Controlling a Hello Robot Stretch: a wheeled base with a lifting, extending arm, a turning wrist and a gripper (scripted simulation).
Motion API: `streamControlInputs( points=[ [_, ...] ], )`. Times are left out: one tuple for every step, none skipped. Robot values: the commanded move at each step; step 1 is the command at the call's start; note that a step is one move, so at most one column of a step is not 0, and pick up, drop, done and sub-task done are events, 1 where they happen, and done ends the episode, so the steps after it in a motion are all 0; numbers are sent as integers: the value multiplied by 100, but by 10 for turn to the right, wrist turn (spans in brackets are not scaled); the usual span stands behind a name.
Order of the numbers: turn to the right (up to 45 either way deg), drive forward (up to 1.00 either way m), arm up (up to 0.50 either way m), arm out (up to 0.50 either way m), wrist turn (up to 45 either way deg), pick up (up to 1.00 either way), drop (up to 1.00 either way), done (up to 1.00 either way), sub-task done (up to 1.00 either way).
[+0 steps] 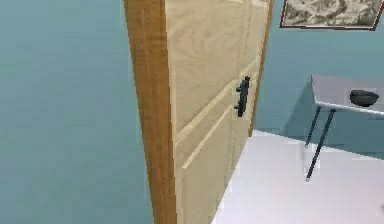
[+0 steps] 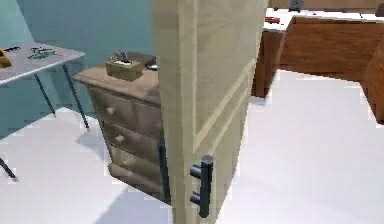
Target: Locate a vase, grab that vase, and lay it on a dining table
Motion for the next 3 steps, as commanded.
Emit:
streamControlInputs(
  points=[
    [-60, 0, 0, 0, 0, 0, 0, 0, 0],
    [450, 0, 0, 0, 0, 0, 0, 0, 0],
    [120, 0, 0, 0, 0, 0, 0, 0, 0]
  ],
)
